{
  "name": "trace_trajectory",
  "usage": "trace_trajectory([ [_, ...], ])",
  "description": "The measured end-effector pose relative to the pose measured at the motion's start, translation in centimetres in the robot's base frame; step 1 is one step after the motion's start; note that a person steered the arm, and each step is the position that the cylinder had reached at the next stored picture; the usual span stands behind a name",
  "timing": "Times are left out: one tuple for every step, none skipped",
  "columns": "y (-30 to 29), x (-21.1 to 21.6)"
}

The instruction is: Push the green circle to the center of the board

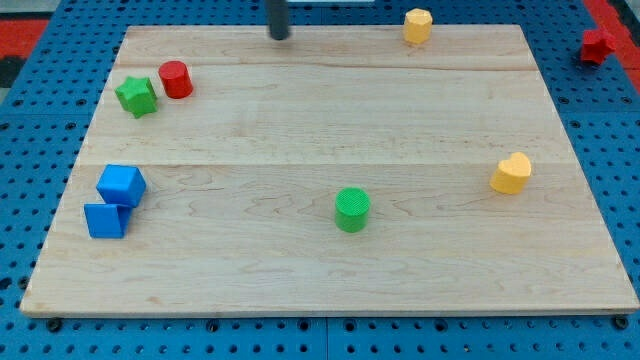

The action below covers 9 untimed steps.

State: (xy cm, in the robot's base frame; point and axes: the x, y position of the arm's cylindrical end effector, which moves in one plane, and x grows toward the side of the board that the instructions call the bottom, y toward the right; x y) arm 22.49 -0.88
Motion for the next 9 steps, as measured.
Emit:
trace_trajectory([
  [10.1, 11.3],
  [10.2, 22.2],
  [2.0, 18.2],
  [4.1, 5.8],
  [-0.2, 12.4],
  [-12.6, 22.8],
  [-3.7, 32.0],
  [4.1, 31.4],
  [3.6, 23.5],
])
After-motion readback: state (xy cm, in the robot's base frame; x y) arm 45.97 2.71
